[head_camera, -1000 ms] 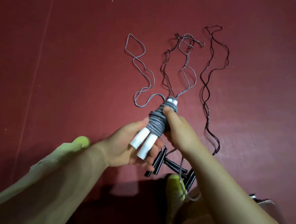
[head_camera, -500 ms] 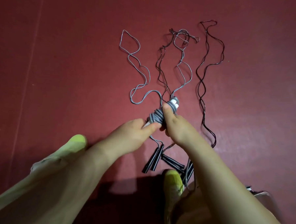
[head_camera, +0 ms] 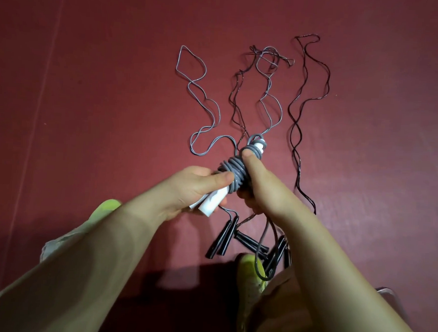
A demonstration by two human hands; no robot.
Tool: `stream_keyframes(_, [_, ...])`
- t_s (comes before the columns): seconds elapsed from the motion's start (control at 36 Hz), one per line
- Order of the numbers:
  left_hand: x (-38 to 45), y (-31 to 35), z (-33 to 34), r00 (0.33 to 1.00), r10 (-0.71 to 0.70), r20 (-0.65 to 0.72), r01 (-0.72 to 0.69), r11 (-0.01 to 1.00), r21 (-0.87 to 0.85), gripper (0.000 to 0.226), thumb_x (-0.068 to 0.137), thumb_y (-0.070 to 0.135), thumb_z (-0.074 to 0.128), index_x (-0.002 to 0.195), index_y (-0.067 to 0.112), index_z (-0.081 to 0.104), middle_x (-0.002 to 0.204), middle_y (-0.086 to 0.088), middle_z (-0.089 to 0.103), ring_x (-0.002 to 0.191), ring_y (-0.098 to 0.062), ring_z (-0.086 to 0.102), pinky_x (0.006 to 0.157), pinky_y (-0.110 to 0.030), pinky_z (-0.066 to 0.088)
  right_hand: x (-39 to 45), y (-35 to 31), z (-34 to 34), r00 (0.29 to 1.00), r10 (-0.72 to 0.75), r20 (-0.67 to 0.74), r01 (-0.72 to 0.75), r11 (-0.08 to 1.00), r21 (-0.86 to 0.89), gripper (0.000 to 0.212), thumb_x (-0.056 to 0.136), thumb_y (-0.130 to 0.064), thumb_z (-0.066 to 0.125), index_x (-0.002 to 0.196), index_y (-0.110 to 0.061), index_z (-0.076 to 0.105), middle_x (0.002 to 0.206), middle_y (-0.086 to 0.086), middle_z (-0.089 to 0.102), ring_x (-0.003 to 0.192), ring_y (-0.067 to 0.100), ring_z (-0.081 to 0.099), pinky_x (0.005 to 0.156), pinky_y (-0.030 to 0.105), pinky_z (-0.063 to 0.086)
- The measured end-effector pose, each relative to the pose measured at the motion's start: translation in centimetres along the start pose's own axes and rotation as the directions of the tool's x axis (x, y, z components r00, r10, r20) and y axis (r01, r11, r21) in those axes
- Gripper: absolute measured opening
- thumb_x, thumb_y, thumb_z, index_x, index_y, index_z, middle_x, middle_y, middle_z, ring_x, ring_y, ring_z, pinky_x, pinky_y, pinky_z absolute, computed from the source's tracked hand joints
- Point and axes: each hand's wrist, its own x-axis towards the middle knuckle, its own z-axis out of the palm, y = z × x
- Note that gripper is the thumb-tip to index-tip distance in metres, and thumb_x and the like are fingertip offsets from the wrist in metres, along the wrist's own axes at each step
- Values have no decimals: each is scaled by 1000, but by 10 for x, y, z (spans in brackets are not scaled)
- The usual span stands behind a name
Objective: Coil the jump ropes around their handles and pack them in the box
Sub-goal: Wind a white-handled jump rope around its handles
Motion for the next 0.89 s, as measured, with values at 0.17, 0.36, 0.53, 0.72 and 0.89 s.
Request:
stream_keyframes(0.17, [6,-2,-4,995,83,-59,-60,948,312,52,56,58,67,73,9,60,64,-1,61,55,-13,52,58,-28,41,-3,0,-4,1000,-6,21,8,996,-93,49,98,-59,21,67,-22,30,57,-3,28,45,12,22,50,28,18])
stream_keyframes(0.36, [5,-9,2,946,238,-218,7,659,753,44,68,54,72,66,21,43,64,6,46,55,-11,41,51,-30,27,-6,-3,-1,998,27,-48,-41,948,-317,43,103,-45,21,79,-20,46,78,5,45,74,22,43,74,29,36])
stream_keyframes(0.53, [4,-7,1,989,97,-108,-10,786,619,30,78,43,71,66,22,54,60,9,57,61,-11,54,51,-23,37,-8,-3,-1,994,-3,-106,-34,939,-343,49,101,-48,29,70,-19,52,73,6,49,77,26,46,70,33,37])
stream_keyframes(0.72, [-8,-3,-8,928,-154,340,196,976,-92,65,74,72,46,82,12,70,68,-12,66,56,-24,60,58,-30,42,-2,7,-4,979,-138,-148,132,990,-51,47,94,-54,37,63,-19,44,45,-13,38,48,10,34,57,31,33])
stream_keyframes(0.89, [-12,-5,-12,881,-195,430,333,902,-275,63,57,71,54,80,13,59,56,2,42,42,-9,35,45,-21,29,-3,2,-3,986,-145,-80,152,983,98,45,93,-56,34,65,-22,37,45,-15,32,45,8,30,53,33,40])
